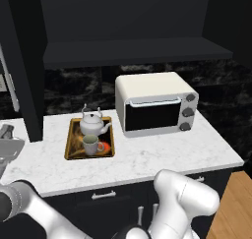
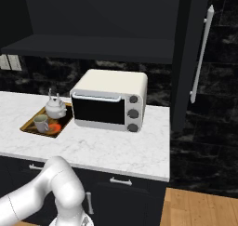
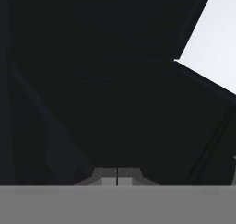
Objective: Pick the kettle from the counter and place it on the tray. Then pick the mug from the cabinet and place it on the tray. Then close the cabinet doors.
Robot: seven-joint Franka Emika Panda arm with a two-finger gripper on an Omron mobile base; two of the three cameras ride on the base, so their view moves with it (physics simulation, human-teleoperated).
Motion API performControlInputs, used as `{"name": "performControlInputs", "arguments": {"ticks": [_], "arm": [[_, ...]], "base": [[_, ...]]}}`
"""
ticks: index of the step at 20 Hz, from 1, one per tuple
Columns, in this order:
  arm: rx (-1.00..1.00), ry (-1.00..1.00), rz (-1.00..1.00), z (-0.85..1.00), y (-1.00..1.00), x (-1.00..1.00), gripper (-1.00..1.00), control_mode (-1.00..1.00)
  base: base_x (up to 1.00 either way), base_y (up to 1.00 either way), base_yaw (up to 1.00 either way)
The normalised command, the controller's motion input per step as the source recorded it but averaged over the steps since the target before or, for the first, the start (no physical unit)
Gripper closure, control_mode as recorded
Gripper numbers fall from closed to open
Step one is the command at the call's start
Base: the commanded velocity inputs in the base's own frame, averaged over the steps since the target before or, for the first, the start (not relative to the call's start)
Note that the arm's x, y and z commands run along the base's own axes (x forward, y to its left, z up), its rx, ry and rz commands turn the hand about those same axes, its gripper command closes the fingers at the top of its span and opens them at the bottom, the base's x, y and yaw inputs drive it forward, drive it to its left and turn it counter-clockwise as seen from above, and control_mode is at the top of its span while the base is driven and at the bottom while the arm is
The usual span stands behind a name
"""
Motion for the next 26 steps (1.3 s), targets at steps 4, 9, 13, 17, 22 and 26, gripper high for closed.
{"name": "performControlInputs", "arguments": {"ticks": [4,9,13,17,22,26], "arm": [[0.02,-0.08,0.00,0.41,-0.55,0.00,1.00,-1.00],[0.00,-0.01,0.00,0.34,-0.61,0.00,1.00,-1.00],[0.00,-0.04,0.00,0.23,-0.85,0.00,1.00,-1.00],[0.00,-0.10,0.00,0.40,-0.86,0.00,1.00,-1.00],[0.00,-0.05,0.00,0.48,-0.82,0.00,1.00,-1.00],[0.00,0.00,0.00,0.44,-0.89,0.00,1.00,-1.00]], "base": [[0.00,0.00,0.00],[0.00,0.00,0.00],[0.00,0.00,0.00],[0.00,0.00,0.00],[0.00,0.00,0.00],[0.00,0.00,0.00]]}}
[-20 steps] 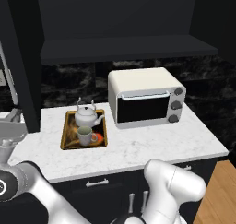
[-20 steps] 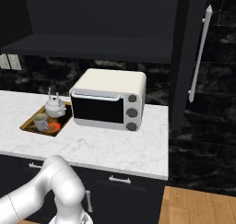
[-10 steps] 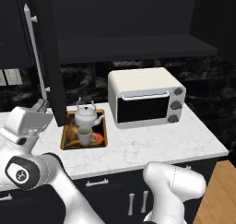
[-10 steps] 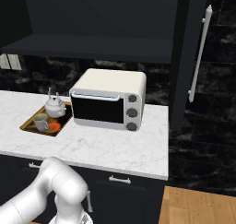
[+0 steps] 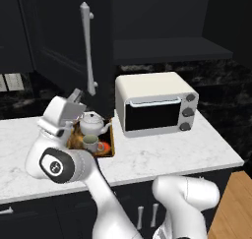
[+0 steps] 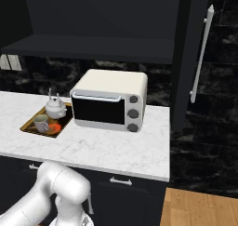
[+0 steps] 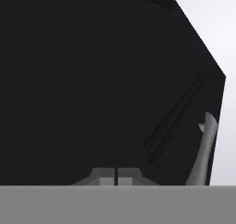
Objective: Pick the kettle from the counter and place it on the tray. Then pick the mug from the cabinet and place it on the tray. Then close the cabinet doors.
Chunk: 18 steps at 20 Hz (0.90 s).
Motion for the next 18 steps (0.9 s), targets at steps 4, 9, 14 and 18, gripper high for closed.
{"name": "performControlInputs", "arguments": {"ticks": [4,9,14,18], "arm": [[0.00,0.00,0.00,0.56,-0.76,0.00,1.00,-1.00],[0.01,0.09,0.01,0.53,-0.72,0.18,1.00,-1.00],[0.03,0.20,0.00,0.60,-0.68,0.31,1.00,-1.00],[0.03,0.34,0.00,0.74,-0.46,0.35,1.00,-1.00]], "base": [[0.00,0.00,0.00],[0.00,0.00,0.00],[0.00,0.00,0.00],[0.00,0.00,0.00]]}}
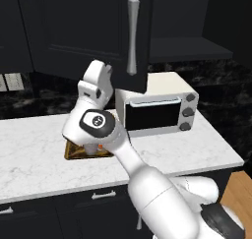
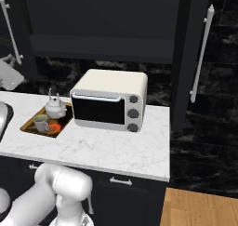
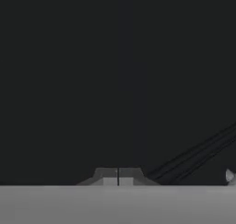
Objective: Pick the kettle from the counter and place it on the tray. Then pick the mug from the cabinet and place it on the tray. Then close the cabinet doors.
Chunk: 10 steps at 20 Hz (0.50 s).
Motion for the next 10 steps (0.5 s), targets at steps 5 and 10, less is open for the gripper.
{"name": "performControlInputs", "arguments": {"ticks": [5,10], "arm": [[0.01,0.36,0.00,0.43,-0.58,0.50,1.00,-1.00],[-0.01,0.31,0.01,0.01,-0.61,0.75,1.00,-1.00]], "base": [[0.00,0.00,0.00],[0.00,0.00,0.00]]}}
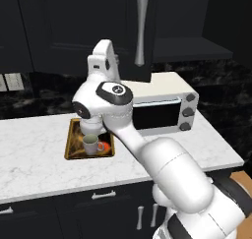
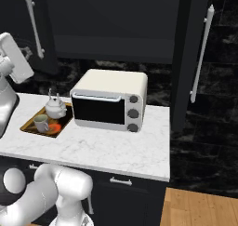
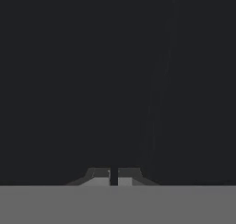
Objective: Pick the kettle from the counter and place it on the tray. Then pick the mug from the cabinet and place it on the tray. Then close the cabinet doors.
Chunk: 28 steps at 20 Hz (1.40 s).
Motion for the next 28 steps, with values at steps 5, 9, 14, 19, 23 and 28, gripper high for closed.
{"name": "performControlInputs", "arguments": {"ticks": [5,9,14,19,23,28], "arm": [[0.00,0.19,0.10,0.00,-0.80,0.60,1.00,-1.00],[0.00,0.12,0.14,0.00,-0.75,0.50,1.00,-1.00],[0.00,0.12,0.16,-0.05,-0.82,0.54,1.00,-1.00],[0.00,0.09,0.18,-0.07,-0.62,0.54,1.00,-1.00],[0.00,0.02,0.20,-0.16,-0.07,0.68,1.00,-1.00],[0.01,0.00,0.23,-0.04,0.00,0.86,1.00,-1.00]], "base": [[0.00,0.00,0.00],[0.00,0.00,0.00],[0.00,0.00,0.00],[0.00,0.00,0.00],[0.00,0.00,0.00],[0.00,0.00,0.00]]}}
